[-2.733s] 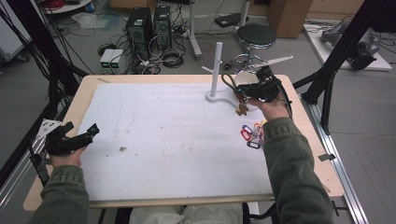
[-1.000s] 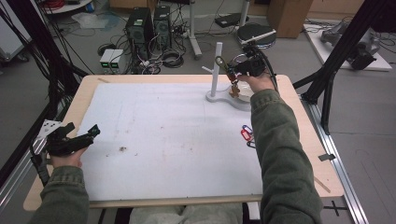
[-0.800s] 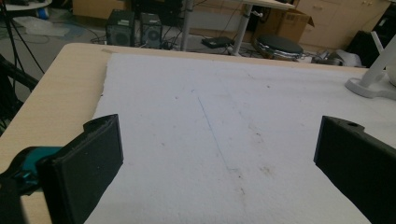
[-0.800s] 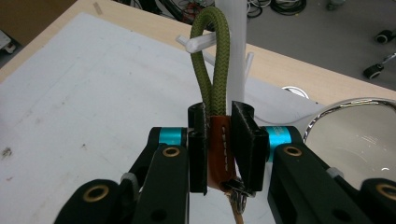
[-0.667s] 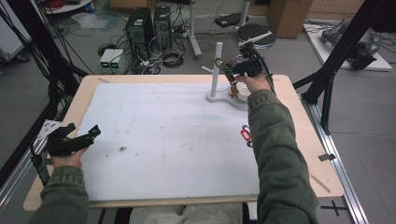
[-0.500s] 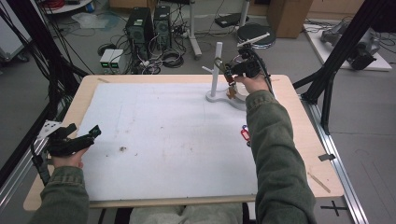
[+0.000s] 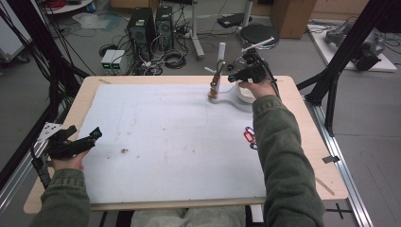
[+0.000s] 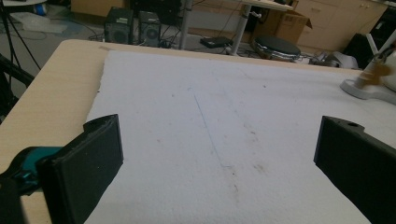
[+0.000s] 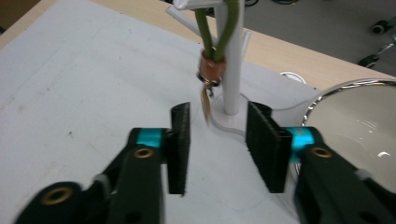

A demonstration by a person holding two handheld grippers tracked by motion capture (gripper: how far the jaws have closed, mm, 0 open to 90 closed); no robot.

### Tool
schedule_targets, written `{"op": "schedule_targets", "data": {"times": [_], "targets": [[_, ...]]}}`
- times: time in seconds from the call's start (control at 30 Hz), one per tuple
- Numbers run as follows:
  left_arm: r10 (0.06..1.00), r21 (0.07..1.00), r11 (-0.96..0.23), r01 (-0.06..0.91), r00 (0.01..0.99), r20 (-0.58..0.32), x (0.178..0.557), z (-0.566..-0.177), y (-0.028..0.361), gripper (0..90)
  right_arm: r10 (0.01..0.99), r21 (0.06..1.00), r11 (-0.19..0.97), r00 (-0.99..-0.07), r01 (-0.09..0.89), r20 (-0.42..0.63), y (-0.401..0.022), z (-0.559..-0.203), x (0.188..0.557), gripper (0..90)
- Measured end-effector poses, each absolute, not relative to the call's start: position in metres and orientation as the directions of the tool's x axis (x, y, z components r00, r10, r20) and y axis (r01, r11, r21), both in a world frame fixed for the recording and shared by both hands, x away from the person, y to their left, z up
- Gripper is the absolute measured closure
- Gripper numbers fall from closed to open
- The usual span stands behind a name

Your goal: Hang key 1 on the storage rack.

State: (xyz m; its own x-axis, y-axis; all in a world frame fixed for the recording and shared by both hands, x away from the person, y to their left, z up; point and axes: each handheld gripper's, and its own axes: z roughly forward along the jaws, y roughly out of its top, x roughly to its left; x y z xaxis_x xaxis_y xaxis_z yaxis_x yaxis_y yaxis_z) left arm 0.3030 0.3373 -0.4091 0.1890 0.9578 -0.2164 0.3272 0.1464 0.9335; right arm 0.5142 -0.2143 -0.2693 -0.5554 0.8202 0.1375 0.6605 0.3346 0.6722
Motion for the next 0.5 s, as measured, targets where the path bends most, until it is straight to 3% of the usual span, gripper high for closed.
{"op": "schedule_targets", "data": {"times": [0.33, 0.5], "targets": [[0.960, 0.935, 0.149, 0.321, 0.180, -0.214, 0.304, -0.409, 0.337, 1.8, 0.879, 0.630, 0.320, -0.471, 0.708, 0.082, -0.214, -0.265, 0.503, 0.7], [0.961, 0.936, 0.148, 0.320, 0.177, -0.213, 0.303, -0.409, 0.337, 1.7, 0.871, 0.606, 0.354, -0.487, 0.712, 0.064, -0.212, -0.263, 0.496, 0.7]]}}
